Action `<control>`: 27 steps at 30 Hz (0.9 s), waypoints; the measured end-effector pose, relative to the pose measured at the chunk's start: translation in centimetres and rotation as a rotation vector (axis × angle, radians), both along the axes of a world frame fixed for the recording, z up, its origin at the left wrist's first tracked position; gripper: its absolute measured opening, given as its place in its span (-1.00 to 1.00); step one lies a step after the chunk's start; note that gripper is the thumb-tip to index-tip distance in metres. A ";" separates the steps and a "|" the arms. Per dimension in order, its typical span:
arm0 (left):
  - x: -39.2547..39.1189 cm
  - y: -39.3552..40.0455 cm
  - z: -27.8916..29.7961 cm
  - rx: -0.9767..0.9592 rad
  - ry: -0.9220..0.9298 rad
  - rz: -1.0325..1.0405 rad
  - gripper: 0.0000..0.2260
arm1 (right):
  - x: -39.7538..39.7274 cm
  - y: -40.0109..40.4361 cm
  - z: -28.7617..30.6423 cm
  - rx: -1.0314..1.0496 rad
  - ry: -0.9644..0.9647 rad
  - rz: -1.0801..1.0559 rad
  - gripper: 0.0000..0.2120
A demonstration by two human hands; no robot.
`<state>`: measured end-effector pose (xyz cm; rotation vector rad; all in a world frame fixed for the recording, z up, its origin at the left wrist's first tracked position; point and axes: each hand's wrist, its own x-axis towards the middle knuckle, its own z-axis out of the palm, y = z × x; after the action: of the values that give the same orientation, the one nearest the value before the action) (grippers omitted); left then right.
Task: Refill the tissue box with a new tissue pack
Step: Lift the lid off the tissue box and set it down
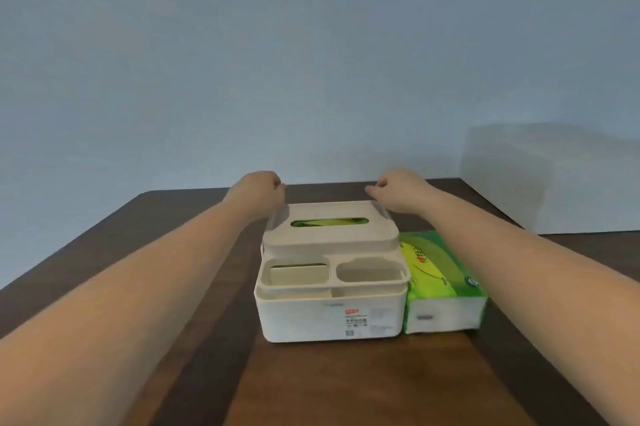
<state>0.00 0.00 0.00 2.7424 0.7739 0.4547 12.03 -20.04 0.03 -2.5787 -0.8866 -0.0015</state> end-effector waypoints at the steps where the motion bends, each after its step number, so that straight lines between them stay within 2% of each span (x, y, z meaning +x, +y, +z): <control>1: -0.8 -0.2 0.0 -0.026 0.000 0.009 -0.66 | -0.7 -0.6 0.1 -0.017 0.009 -0.012 -0.58; 6: -4.0 -1.3 -0.2 -0.073 0.072 0.063 -0.63 | -4.2 -2.4 0.4 -0.122 0.080 -0.138 -0.71; 11: -5.6 -2.4 -1.2 -0.142 0.181 0.071 -0.73 | -6.1 -2.4 0.0 -0.232 0.106 -0.205 -0.83; 14: -5.9 -2.4 -1.2 -0.144 0.170 0.071 -0.79 | -6.6 -2.0 0.3 -0.313 0.096 -0.209 -0.92; 18: -6.0 -2.9 -0.7 -0.159 0.205 0.058 -0.85 | -7.2 -1.5 0.4 -0.406 0.096 -0.248 -0.86; 22: -6.6 -2.7 0.8 -0.225 0.071 0.038 -0.90 | -6.9 -1.3 0.9 -0.338 0.056 -0.238 -0.86; 27: -7.8 -0.2 3.5 -0.296 -0.146 0.031 -0.80 | -6.8 0.2 2.7 -0.030 0.002 -0.223 -0.91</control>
<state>-7.81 -0.20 3.47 2.3983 0.7792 0.4967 5.26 -19.88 2.72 -2.6910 -0.5986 -0.0497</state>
